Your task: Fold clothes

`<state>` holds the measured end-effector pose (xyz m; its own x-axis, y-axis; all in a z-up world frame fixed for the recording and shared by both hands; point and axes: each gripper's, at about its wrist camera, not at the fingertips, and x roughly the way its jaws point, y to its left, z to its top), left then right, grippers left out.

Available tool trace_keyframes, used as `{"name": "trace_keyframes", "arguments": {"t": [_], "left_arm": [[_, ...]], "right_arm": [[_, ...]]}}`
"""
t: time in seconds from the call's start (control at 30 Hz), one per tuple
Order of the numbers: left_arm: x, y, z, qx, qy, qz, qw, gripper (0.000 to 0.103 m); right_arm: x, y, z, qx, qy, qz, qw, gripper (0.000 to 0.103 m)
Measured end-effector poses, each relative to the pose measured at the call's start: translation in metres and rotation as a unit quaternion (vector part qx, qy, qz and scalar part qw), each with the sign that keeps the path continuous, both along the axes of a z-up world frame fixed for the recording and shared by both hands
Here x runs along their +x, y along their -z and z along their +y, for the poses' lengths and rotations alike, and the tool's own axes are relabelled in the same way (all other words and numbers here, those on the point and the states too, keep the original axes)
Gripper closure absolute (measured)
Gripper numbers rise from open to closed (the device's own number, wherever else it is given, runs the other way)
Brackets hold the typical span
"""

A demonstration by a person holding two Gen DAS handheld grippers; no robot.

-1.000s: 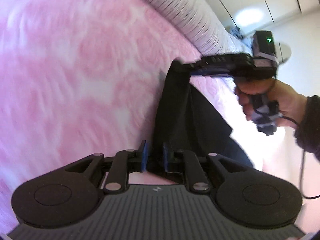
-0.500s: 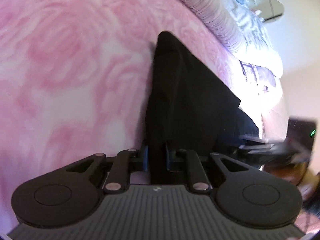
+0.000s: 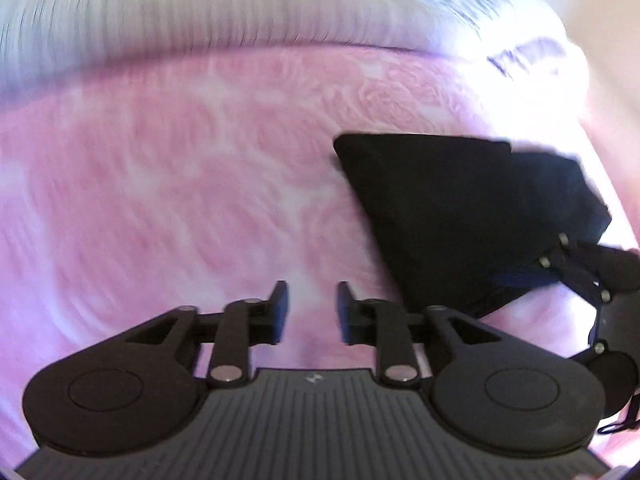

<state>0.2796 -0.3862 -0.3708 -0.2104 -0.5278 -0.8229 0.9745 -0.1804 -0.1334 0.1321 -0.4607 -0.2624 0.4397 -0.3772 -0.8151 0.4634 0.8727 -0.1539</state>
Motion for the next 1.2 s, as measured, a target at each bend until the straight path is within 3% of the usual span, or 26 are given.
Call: {"name": "trace_keyframes", "arguments": {"t": [0.07, 0.1, 0.2, 0.23, 0.27, 0.3, 0.33, 0.43, 0.47, 0.57, 0.6, 0.67, 0.7, 0.73, 0.83, 1.03, 1.2], "left_arm": [[-0.004, -0.005, -0.001, -0.025, 0.052, -0.052, 0.9970, 0.064], [-0.007, -0.005, 0.000, -0.033, 0.080, -0.078, 0.9931, 0.055], [-0.024, 0.004, 0.003, -0.068, 0.180, -0.166, 0.9672, 0.036], [-0.030, 0.011, 0.003, -0.080, 0.217, -0.193, 0.9535, 0.034], [-0.038, 0.018, 0.002, -0.092, 0.256, -0.220, 0.9370, 0.034], [-0.046, 0.026, 0.002, -0.103, 0.295, -0.244, 0.9180, 0.034], [-0.055, 0.033, 0.001, -0.122, 0.334, -0.270, 0.8947, 0.034], [-0.080, 0.049, -0.007, -0.189, 0.432, -0.332, 0.8165, 0.035], [-0.089, 0.053, -0.012, -0.214, 0.463, -0.348, 0.7865, 0.036], [-0.109, 0.059, -0.025, -0.275, 0.531, -0.379, 0.7063, 0.038], [-0.115, 0.061, -0.030, -0.284, 0.550, -0.385, 0.6843, 0.040], [-0.125, 0.066, -0.043, -0.289, 0.586, -0.392, 0.6480, 0.055], [-0.130, 0.067, -0.049, -0.284, 0.600, -0.392, 0.6371, 0.072], [-0.134, 0.067, -0.055, -0.276, 0.609, -0.388, 0.6343, 0.087], [-0.142, 0.057, -0.064, -0.257, 0.627, -0.365, 0.6380, 0.098], [-0.151, 0.026, -0.060, -0.231, 0.643, -0.333, 0.6500, 0.099], [-0.157, 0.001, -0.063, -0.244, 0.645, -0.352, 0.6332, 0.099]], "right_arm": [[0.033, 0.015, 0.004, -0.017, -0.001, 0.023, 1.000, 0.033], [0.050, 0.027, 0.005, -0.028, -0.001, 0.052, 0.998, 0.033], [0.065, 0.043, 0.004, -0.061, 0.003, 0.097, 0.993, 0.034], [0.062, 0.042, 0.002, -0.063, 0.008, 0.095, 0.994, 0.058], [0.055, 0.038, -0.001, -0.059, 0.016, 0.084, 0.995, 0.071], [0.048, 0.031, -0.004, -0.053, 0.022, 0.071, 0.996, 0.085], [0.041, 0.022, -0.006, -0.046, 0.028, 0.055, 0.997, 0.091], [0.026, -0.010, -0.016, -0.035, 0.039, 0.022, 0.998, 0.093], [0.021, -0.019, -0.020, -0.033, 0.044, 0.013, 0.998, 0.093], [0.006, -0.043, -0.021, -0.026, 0.061, -0.007, 0.998, 0.093], [0.003, -0.048, -0.020, -0.025, 0.065, -0.011, 0.997, 0.093], [-0.001, -0.057, -0.020, -0.023, 0.076, -0.022, 0.997, 0.094], [-0.004, -0.062, -0.020, -0.022, 0.080, -0.027, 0.996, 0.094], [-0.008, -0.066, -0.019, -0.020, 0.085, -0.031, 0.996, 0.094], [-0.022, -0.078, -0.015, -0.015, 0.100, -0.039, 0.994, 0.095], [-0.045, -0.083, 0.009, -0.018, 0.109, -0.034, 0.993, 0.095], [-0.049, -0.097, 0.009, -0.009, 0.139, -0.056, 0.989, 0.095]]}}
